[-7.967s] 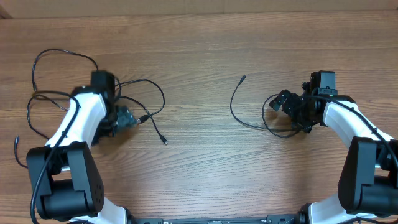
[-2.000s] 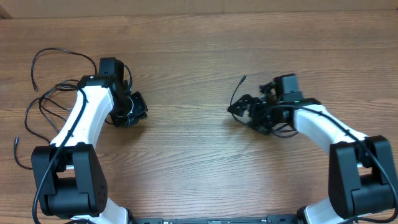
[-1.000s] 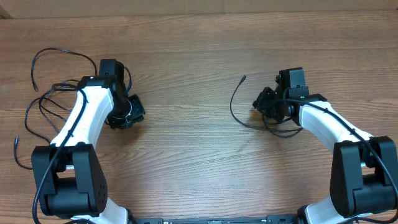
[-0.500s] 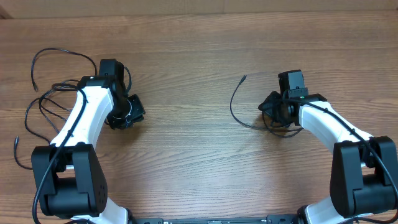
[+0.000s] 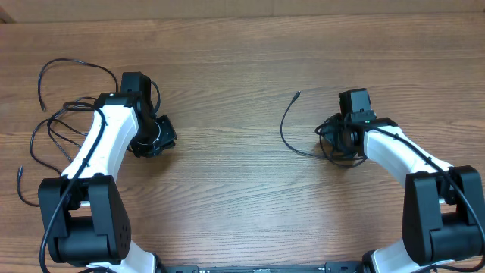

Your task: Untangle cables

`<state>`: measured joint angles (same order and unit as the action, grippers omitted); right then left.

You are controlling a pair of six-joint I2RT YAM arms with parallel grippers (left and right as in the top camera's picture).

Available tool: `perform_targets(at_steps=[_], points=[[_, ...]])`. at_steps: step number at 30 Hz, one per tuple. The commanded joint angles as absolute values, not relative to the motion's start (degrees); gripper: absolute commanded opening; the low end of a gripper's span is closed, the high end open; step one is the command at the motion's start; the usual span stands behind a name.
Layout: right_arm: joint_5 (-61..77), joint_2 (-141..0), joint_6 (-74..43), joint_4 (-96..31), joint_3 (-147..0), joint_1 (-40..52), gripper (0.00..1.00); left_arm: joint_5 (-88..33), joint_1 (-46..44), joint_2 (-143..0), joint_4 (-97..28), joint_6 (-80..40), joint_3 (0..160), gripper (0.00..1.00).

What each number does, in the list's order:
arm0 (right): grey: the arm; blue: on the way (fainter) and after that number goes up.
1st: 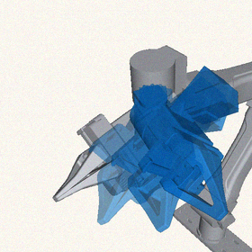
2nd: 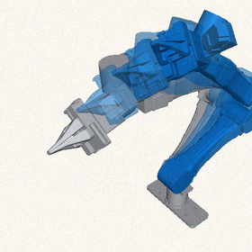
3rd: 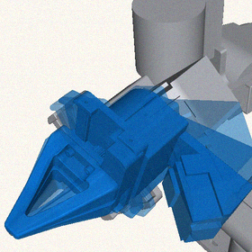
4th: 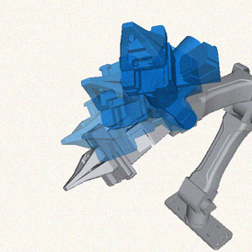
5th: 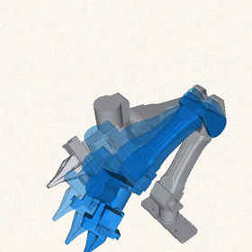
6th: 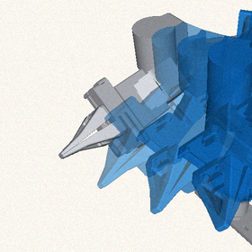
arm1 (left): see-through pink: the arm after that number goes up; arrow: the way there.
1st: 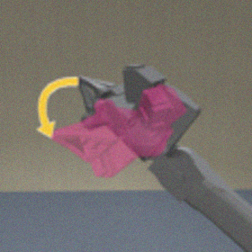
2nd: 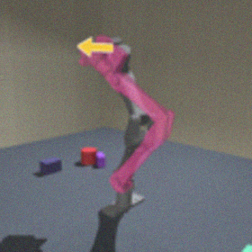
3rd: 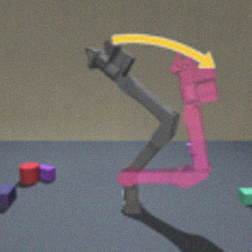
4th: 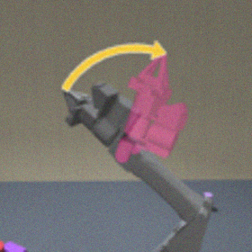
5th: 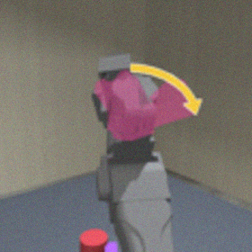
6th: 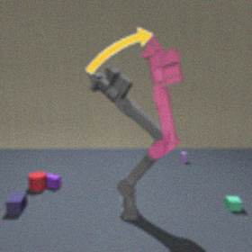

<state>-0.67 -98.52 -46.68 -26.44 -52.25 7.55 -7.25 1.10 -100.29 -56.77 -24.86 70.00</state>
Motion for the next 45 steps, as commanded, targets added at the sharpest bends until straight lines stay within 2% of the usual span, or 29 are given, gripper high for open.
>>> perform_targets(at_steps=[1,16,26,30,34,39,45], points=[[0.40,-98.17,-48.64,-25.23,-49.95,7.77,0.04,-7.09,0.60,-99.44,-56.97,-23.99,69.47,0.31],[14.61,-98.17,-43.13,-25.96,-49.78,7.75,0.04,-7.07,0.60,-99.44,-57.01,-23.99,69.47,0.31],[22.09,-98.17,-43.46,-25.54,-49.78,7.75,0.04,-7.05,0.60,-99.44,-56.99,-23.99,69.47,0.31],[25.41,-98.17,-43.18,-22.96,-49.78,7.75,0.11,-7.05,0.60,-99.44,-56.99,-23.97,69.47,0.31],[25.85,-98.17,-43.18,-19.99,-51.16,7.27,0.11,-7.03,0.60,-99.44,-56.99,-23.94,69.47,0.31],[24.14,-98.17,-38.17,-30.02,-61.08,7.27,0.06,-7.05,0.60,-99.44,-56.77,-23.97,69.47,0.33],[11.16,-98.17,-35.05,-44.29,-71.85,7.27,0.06,-7.07,0.60,-99.44,-56.62,-23.99,69.47,0.34]])
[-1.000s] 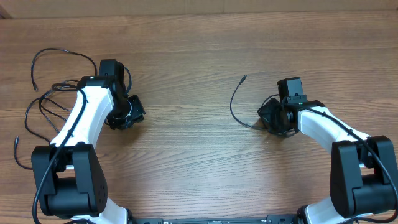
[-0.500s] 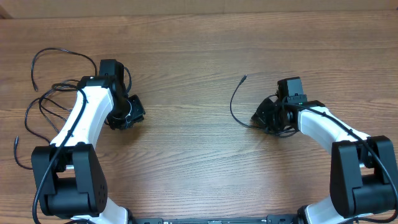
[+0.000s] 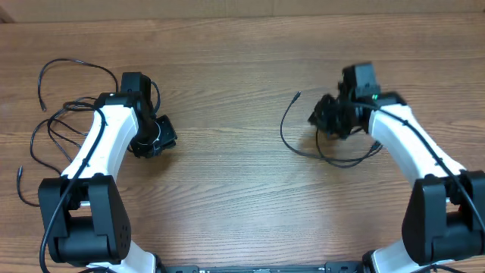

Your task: Untangle cables

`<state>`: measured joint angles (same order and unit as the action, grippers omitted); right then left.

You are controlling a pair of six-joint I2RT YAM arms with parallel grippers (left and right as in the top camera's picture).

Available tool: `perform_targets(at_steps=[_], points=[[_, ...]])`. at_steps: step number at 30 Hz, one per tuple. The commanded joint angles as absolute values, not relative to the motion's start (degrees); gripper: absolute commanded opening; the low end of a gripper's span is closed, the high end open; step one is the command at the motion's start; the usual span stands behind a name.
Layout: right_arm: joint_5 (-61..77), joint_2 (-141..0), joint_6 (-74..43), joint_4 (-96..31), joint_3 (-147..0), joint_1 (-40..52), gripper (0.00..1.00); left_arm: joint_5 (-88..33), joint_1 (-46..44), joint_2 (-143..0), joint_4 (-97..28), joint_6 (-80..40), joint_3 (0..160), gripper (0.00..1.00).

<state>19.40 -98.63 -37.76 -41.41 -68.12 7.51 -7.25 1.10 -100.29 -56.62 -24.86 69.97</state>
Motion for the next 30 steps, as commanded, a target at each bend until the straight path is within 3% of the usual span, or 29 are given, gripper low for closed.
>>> perform_targets(at_steps=[1,7,11,13,30], points=[[9.50,-98.17,-34.54,-45.25,-72.03,7.27,0.06,-7.07,0.60,-99.44,-56.69,-23.99,69.47,0.34],[3.92,-101.49,-34.48,-47.13,-71.96,7.29,0.06,-7.07,0.60,-99.44,-56.64,-23.99,69.47,0.34],[4.08,-104.33,-34.39,-45.30,-71.96,7.29,0.14,-7.05,0.60,-99.44,-56.58,-23.97,69.47,0.34],[4.03,-104.73,-34.39,-45.25,-71.96,7.27,0.04,-7.03,0.60,-99.44,-56.58,-23.97,69.47,0.34],[0.23,-106.13,-34.65,-35.03,-65.54,7.38,0.04,-7.07,0.60,-99.44,-56.31,-23.99,69.47,0.35]])
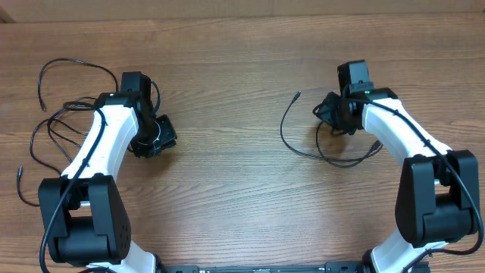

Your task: Untangle cables

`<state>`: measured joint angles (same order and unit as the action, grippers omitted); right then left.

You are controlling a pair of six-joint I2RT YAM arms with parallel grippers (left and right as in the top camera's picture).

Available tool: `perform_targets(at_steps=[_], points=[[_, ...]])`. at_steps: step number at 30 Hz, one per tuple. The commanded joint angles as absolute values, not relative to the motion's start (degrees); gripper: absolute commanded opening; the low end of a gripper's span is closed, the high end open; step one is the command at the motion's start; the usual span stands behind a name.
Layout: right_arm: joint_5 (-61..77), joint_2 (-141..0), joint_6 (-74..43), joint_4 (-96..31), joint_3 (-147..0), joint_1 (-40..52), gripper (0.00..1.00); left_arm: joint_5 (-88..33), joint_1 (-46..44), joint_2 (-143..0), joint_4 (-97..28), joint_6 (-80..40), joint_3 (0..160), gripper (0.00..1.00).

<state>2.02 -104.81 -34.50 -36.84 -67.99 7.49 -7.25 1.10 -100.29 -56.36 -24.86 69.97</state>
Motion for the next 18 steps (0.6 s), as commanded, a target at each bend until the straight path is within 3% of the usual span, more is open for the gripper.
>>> perform_targets(at_steps=[1,18], points=[[0.23,-106.21,-34.65,-33.58,-64.53,7.38,0.04,-7.07,0.60,-99.44,-56.29,-23.99,69.47,0.35],[0.32,-106.54,-34.30,-9.96,-47.94,11.38,0.04,-7.07,0.60,-99.44,-56.10,-24.03,69.47,0.35]])
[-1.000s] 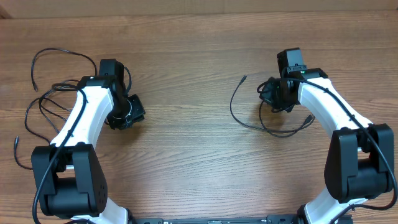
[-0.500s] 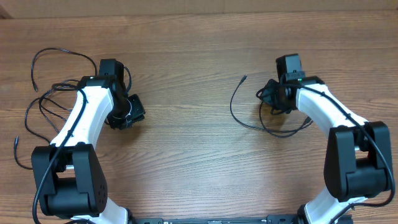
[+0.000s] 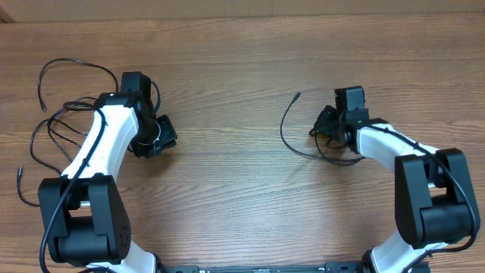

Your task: Untangle cables

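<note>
A thin black cable [image 3: 284, 135] lies right of centre. Its plug end [image 3: 297, 95] points to the far side and its other end loops under my right gripper [image 3: 324, 126]. That gripper sits low on the loop [image 3: 342, 160] and looks shut on the cable. A tangle of several thin black cables [image 3: 57, 121] spreads over the far left of the table. My left gripper [image 3: 154, 139] rests to the right of that tangle, and its dark fingers do not show whether they are open or shut.
The brown wooden table [image 3: 227, 174] lies between the two arms. A loose cable end [image 3: 20, 176] sits near the left edge, beside the left arm's base [image 3: 76, 220]. The right arm's base [image 3: 436, 220] stands at the front right.
My right gripper has moved nearer and slightly left, from beside the cable's far bend down onto the loop. The loop has drawn in and no longer reaches as far right. The left arm is unchanged.
At first my right gripper sat on a bunched loop of the right cable. Then it was farther back, with the loop stretched out to the right. It stayed there a moment and is now back nearer on a smaller loop. The left arm and left tangle never moved.
</note>
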`<state>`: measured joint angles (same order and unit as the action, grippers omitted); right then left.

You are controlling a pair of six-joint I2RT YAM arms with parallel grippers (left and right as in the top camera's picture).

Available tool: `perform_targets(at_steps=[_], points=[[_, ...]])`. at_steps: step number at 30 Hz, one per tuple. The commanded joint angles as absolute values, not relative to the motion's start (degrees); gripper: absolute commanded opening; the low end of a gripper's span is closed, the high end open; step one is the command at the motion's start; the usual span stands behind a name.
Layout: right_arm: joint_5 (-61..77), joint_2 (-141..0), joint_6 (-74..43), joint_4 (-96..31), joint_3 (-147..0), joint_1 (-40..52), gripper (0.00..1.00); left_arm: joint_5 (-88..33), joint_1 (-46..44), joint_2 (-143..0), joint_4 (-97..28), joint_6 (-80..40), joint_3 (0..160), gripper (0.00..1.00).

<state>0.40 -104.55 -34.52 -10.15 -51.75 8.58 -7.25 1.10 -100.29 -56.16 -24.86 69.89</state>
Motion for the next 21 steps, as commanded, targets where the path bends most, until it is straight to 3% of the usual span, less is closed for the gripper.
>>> perform_targets(at_steps=[1,12,21], points=[[0.27,-106.54,-34.02,-9.21,-47.57,12.27,0.04,-7.07,0.60,-99.44,-56.10,-24.03,69.47,0.35],[-0.21,-106.54,-25.17,-2.48,-46.98,26.02,0.05,-7.11,0.60,-99.44,-56.10,-24.45,69.47,0.35],[2.76,-106.52,-17.93,-0.49,-47.29,29.95,0.04,-7.53,0.58,-99.44,-56.12,-24.88,69.47,0.34]])
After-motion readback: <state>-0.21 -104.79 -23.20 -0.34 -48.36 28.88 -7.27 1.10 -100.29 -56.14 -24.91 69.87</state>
